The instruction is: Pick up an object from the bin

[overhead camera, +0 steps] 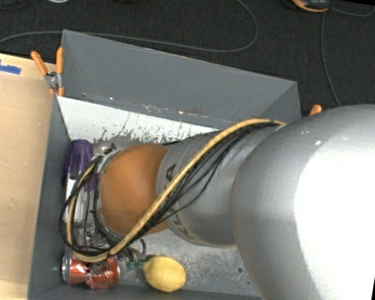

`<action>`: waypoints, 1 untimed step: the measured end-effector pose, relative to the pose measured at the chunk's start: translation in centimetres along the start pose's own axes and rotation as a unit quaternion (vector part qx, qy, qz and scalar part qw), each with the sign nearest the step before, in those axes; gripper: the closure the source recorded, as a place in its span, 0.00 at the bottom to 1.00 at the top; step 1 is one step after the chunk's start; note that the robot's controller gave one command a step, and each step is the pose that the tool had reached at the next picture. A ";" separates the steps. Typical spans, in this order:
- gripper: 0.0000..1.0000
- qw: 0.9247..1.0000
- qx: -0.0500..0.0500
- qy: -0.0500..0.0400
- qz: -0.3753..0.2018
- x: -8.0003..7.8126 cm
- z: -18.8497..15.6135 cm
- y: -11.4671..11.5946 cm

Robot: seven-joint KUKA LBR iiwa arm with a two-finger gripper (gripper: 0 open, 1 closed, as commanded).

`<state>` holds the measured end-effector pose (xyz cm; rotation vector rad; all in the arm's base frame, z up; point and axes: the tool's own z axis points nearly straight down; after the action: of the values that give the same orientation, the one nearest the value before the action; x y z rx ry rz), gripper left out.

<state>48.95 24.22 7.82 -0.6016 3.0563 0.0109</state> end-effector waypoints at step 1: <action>1.00 1.000 0.000 0.006 -0.021 -0.3 -2.1 -0.3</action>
Offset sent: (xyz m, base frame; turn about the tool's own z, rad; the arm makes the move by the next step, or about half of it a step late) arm 0.0034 -0.0149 -0.0082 -0.1627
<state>49.28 24.08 9.93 -0.6681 3.0538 0.0068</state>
